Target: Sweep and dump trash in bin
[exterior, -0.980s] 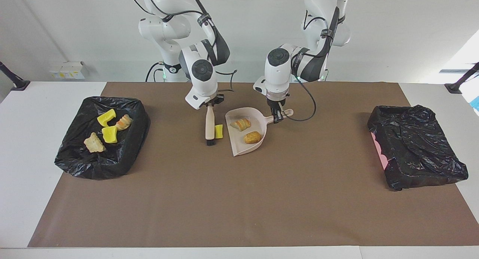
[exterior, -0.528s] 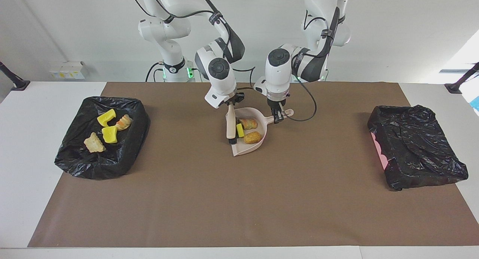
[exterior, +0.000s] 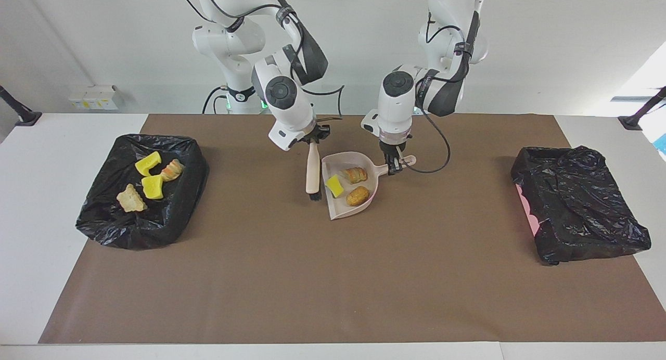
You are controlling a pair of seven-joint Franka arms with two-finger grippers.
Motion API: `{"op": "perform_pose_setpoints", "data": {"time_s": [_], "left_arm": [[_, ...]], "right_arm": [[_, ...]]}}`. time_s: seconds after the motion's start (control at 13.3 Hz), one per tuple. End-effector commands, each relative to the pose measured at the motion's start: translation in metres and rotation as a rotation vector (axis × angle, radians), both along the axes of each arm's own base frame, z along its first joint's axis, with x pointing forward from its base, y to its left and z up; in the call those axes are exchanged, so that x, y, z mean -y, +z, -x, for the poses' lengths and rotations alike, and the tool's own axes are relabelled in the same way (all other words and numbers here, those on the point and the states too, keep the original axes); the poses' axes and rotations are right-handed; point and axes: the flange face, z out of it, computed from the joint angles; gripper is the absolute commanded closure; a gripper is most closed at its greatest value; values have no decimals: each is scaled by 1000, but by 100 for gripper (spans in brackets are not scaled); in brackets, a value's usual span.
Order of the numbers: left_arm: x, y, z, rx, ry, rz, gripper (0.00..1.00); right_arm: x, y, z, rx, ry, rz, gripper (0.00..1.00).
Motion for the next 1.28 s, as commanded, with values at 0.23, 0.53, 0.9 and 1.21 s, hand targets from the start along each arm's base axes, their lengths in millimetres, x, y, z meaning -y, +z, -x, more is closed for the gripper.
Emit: {"op": "perform_pose_setpoints", "data": {"time_s": [0.23, 0.53, 0.9, 1.21], "left_arm": [[-48, 33, -17, -7, -73, 77, 100], [-129, 85, -33, 29, -99, 95, 100], [-289, 132, -53, 90, -107, 166, 100], [-407, 160, -48, 99, 20, 225, 100]], "right_arm": [[-20, 13, 37, 30, 91, 65, 100], [-50, 18, 79, 42, 119, 104, 100], [-108, 10, 122, 52, 87, 136, 100], [-164, -35, 145, 64, 38, 129, 100]]}}
